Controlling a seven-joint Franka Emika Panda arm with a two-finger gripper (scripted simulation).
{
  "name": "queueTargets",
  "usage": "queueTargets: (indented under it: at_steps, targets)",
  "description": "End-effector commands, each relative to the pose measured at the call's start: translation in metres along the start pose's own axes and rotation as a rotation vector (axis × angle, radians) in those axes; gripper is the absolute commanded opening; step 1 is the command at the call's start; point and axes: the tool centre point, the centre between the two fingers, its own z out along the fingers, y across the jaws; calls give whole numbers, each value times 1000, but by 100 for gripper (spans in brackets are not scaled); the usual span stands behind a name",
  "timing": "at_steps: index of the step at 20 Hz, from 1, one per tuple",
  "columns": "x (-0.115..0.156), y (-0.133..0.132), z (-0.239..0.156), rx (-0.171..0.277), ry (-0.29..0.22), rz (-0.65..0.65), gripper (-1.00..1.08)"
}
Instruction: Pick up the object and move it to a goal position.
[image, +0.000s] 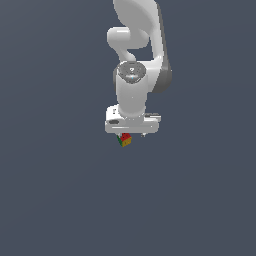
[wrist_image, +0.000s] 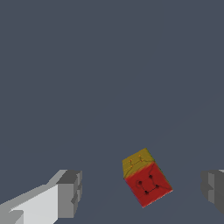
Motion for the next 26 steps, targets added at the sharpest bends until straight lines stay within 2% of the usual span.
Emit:
queueTargets:
  at_steps: [1, 9, 16, 26]
  targets:
    - [0, 0, 0, 0, 0, 0, 100]
    - [7, 15, -12, -18, 17, 20, 100]
    - [6, 15, -11, -18, 18, 29, 100]
    - [-2, 16, 3, -12, 21, 161, 100]
